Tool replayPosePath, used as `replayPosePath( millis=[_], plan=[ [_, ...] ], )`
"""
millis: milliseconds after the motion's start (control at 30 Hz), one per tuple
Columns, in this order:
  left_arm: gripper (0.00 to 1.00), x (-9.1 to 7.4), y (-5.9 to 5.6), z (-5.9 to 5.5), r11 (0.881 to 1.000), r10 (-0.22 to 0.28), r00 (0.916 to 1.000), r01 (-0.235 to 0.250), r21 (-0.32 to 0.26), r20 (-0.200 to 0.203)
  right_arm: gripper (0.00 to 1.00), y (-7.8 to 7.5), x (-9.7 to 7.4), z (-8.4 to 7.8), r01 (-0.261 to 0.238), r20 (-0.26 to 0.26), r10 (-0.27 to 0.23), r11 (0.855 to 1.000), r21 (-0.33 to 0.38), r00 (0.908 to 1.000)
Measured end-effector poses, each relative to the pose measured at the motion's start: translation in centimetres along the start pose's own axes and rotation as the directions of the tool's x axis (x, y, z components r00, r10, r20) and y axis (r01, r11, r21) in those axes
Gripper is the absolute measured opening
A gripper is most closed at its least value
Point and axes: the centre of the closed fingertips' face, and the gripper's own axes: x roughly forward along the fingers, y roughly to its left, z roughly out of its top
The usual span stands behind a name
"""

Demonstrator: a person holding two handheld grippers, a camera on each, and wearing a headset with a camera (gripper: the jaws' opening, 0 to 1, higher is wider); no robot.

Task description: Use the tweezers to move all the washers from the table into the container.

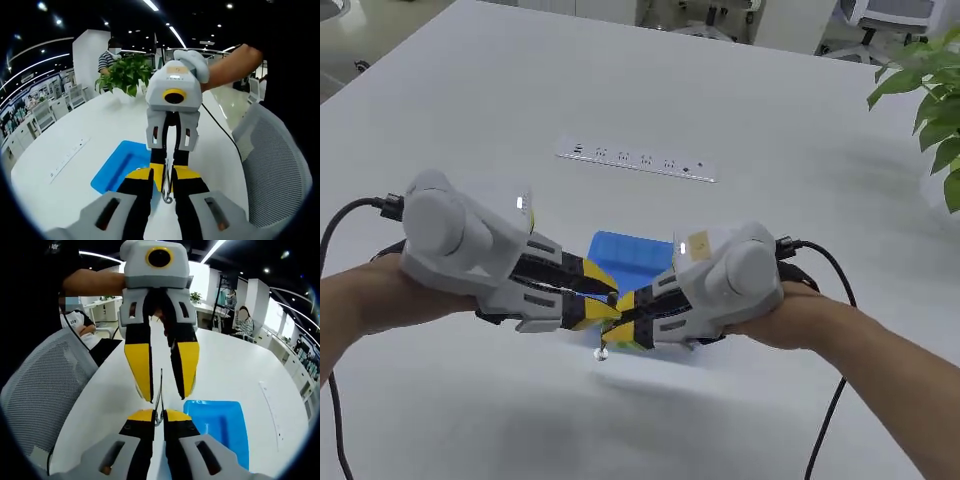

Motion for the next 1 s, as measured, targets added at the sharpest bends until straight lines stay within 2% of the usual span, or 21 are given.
replayPosePath(
  millis=[200,467,567,700,1000],
  plan=[
    [0.3,-0.8,0.3,0.1,0.999,0.029,0.9991,-0.027,-0.046,0.032,0.07,-0.3,-1.0,1.0,0.002,0.001,-0.002,1.0,-0.009,1.0],
    [0.51,-1.1,0.1,-0.5,0.994,0.056,0.9979,-0.052,-0.093,0.033,0.07,-1.3,-2.4,2.2,0.021,0.014,-0.021,1.0,-0.02,0.9997],
    [0.6,-1.2,0.0,-0.4,0.991,0.067,0.9959,-0.06,-0.118,0.061,0.07,-2.4,-3.0,2.6,0.045,0.029,-0.044,0.999,-0.019,0.9986],
    [0.72,-1.3,0.3,-0.6,0.988,0.097,0.9934,-0.089,-0.123,0.061,0.07,-3.5,-3.5,2.8,0.064,0.038,-0.063,0.998,-0.015,0.9972],
    [0.87,-2.0,1.0,-0.8,0.977,0.152,0.9842,-0.136,-0.163,0.09,0.07,-6.0,-3.5,2.0,0.109,0.032,-0.108,0.994,-0.023,0.9936]
  ],
)
